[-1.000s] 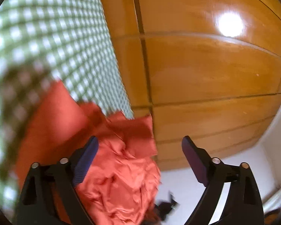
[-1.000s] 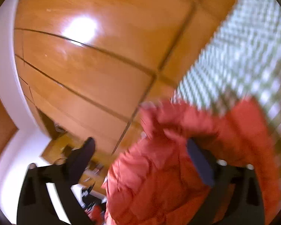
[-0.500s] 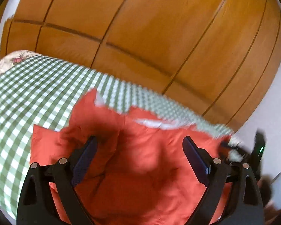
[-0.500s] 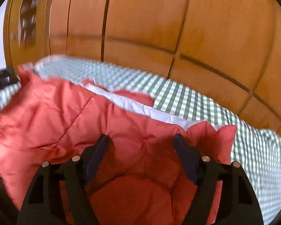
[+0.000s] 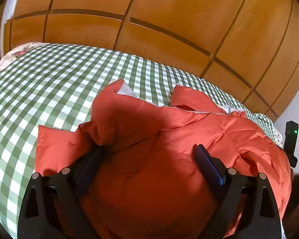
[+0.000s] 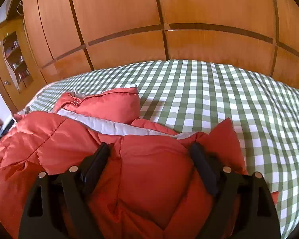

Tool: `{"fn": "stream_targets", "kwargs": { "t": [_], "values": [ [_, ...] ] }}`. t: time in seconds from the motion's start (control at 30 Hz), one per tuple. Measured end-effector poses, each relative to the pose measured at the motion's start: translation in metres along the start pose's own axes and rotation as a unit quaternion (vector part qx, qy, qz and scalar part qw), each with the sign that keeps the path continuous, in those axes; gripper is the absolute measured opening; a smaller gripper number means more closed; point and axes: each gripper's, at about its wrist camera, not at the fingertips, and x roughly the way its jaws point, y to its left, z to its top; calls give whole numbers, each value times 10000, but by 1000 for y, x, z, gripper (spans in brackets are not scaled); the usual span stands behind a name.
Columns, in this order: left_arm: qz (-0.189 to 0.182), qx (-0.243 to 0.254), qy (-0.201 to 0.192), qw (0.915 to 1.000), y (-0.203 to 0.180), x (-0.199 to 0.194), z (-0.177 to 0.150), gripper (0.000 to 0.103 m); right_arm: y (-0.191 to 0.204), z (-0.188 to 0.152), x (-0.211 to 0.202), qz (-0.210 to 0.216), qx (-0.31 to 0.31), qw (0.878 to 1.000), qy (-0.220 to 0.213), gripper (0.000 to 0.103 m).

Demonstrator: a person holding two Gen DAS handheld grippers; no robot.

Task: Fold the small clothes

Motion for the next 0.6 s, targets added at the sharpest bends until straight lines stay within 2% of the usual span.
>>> {"fn": "stream_targets", "kwargs": {
  "t": [0.1, 0.23, 0.33, 0.4, 0.47, 0.5, 0.6],
  "values": [
    [66, -313, -175, 9993, 14, -20, 6, 92, -3, 0, -5, 29, 27, 10000, -56, 88],
    [692, -806, -432, 9934, 40, -53, 4, 92, 0, -1, -16, -8, 0, 10000, -85, 89],
    [483, -1103, -641, 9907, 51, -70, -2, 92, 0, -1, -18, 12, 13, 10000, -96, 90],
    [533, -941, -606, 9923, 45, -69, 2, 92, 1, -2, -19, 21, 24, 9999, -98, 90],
    [625, -569, -536, 9950, 34, -62, 14, 79, 1, -2, -19, 21, 28, 9999, -98, 90],
    [695, -335, -404, 9962, 28, -53, 23, 73, 1, -2, -19, 20, 28, 9999, -98, 90],
    [641, -135, 128, 9978, 28, -20, 41, 71, 0, -2, -18, 19, 32, 9999, -98, 90]
  ]
}}
